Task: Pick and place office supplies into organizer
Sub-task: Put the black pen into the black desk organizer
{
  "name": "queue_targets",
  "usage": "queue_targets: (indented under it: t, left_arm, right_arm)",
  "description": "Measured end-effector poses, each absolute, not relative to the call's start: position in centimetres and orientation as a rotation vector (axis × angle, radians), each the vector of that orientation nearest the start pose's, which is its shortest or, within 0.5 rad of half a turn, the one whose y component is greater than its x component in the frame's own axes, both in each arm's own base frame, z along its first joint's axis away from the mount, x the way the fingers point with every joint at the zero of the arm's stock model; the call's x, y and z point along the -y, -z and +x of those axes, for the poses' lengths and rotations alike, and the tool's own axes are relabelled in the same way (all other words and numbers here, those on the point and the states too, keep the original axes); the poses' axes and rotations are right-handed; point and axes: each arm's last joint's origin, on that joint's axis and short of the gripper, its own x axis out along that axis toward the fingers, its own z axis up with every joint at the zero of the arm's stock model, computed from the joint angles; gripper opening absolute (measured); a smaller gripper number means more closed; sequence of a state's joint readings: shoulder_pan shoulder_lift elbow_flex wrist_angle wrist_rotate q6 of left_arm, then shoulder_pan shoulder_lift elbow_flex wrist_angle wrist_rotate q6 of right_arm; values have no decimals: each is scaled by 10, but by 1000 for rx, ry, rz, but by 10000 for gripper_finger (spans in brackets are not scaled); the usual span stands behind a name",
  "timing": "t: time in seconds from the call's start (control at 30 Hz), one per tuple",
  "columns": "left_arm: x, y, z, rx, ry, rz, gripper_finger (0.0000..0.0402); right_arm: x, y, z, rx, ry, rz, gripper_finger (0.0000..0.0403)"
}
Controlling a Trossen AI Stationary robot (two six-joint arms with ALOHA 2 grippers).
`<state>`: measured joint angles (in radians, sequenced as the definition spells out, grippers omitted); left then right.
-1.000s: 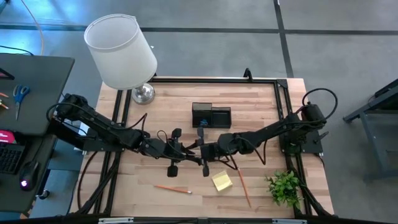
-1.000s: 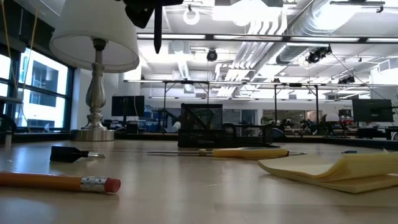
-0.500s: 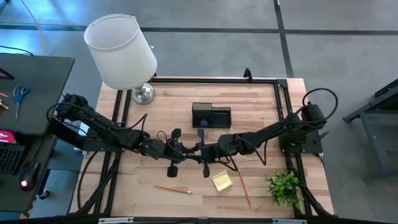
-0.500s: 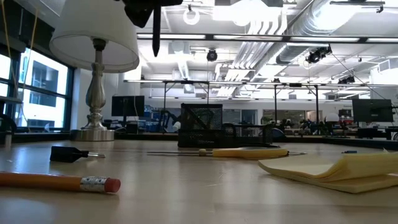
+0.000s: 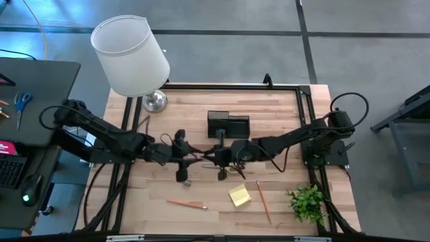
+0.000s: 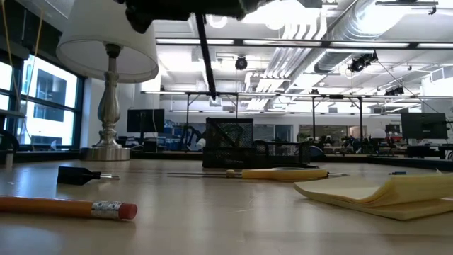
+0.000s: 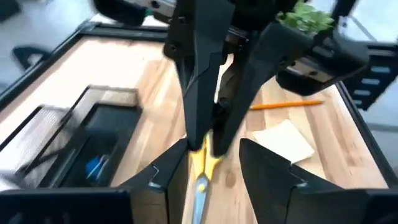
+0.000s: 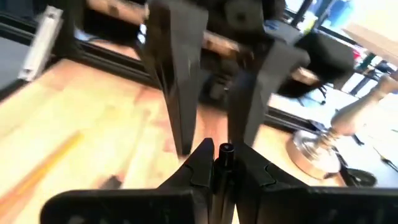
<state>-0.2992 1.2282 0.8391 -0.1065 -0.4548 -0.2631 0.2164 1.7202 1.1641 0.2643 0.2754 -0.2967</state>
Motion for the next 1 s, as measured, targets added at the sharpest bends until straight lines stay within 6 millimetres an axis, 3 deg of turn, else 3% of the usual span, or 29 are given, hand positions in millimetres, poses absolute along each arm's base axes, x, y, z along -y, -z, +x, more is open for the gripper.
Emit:
queue_targets:
  t: [0.13, 0.3, 0.53, 0.77, 1.0]
  left_arm:
    - [63, -276, 237, -481, -263, -159, 130]
    - [73, -278, 223, -456, -370, -101, 131]
    - [87, -277, 216, -403, -384, 11, 131]
    - [77, -250, 226, -297, -223, -11, 131]
    - [44, -233, 235, -192, -37, -128, 131]
  right_arm:
    - [-43, -268, 382, -306, 117, -374, 20]
    - [13, -283, 376, -295, 204, -319, 20]
    - [88, -278, 368, -306, 210, -207, 20]
    - [123, -266, 360, -366, 174, -125, 20]
    - [137, -232, 366, -466, 112, -88, 35]
